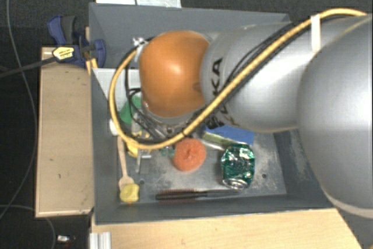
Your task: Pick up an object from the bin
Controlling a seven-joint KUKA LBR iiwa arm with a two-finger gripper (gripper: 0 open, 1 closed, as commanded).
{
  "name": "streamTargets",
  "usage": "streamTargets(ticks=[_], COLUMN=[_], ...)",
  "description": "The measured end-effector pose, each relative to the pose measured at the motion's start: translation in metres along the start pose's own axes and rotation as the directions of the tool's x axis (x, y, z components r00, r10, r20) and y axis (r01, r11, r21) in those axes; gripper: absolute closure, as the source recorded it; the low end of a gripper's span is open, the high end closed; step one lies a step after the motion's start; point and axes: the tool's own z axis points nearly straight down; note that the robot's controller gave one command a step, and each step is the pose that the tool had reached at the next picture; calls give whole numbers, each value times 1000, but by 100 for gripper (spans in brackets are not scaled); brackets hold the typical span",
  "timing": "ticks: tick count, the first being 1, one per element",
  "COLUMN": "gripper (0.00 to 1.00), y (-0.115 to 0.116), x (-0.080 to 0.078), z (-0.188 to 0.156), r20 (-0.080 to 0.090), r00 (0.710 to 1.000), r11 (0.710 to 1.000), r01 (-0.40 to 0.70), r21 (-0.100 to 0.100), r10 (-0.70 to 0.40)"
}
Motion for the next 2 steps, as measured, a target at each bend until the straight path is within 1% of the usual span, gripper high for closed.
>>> streamTargets(ticks=[1,2], gripper=[0,0], y=[-1,-39], x=[-2,18], z=[-4,37], r20=[7,14], r00=[1000,993], r11=[1000,993], r01=[-5,120], r21=[-2,-4], r10=[5,-120])
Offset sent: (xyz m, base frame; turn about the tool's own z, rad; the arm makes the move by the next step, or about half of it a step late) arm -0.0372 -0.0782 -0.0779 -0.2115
